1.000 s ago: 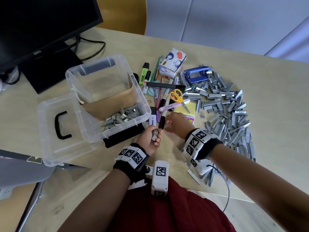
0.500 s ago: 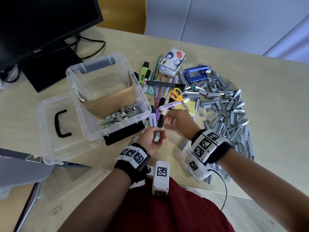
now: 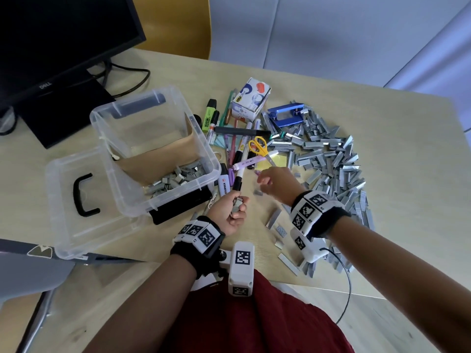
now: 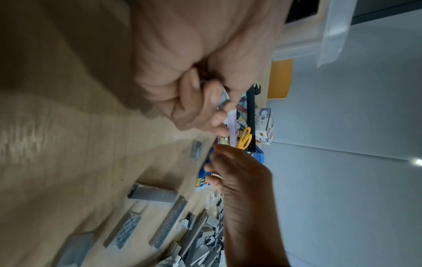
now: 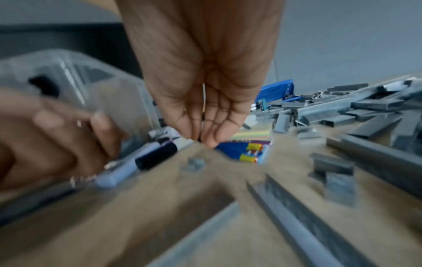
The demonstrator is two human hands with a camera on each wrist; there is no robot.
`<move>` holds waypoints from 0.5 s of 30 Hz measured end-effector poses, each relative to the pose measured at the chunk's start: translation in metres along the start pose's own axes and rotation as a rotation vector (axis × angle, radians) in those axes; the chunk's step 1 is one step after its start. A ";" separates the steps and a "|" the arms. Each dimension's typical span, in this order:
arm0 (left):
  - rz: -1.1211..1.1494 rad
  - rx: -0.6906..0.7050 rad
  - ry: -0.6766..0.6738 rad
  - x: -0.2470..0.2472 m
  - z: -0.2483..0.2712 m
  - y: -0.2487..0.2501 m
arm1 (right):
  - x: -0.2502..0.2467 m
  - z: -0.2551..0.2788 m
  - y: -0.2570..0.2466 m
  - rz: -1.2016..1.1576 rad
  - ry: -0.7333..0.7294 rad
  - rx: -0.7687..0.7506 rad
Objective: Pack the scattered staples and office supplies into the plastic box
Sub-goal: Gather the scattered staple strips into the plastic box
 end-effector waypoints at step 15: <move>-0.203 0.038 -0.046 0.014 0.014 0.006 | -0.002 0.008 0.003 -0.281 0.065 0.111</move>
Point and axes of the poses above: each hand's wrist, its own z-axis away from the middle knuckle, its own x-axis out of the palm, y = z × x, the point moved 10 cm from there along -z, towards the middle knuckle, and after that the axes turned 13 degrees about z, right-handed, at the moved point
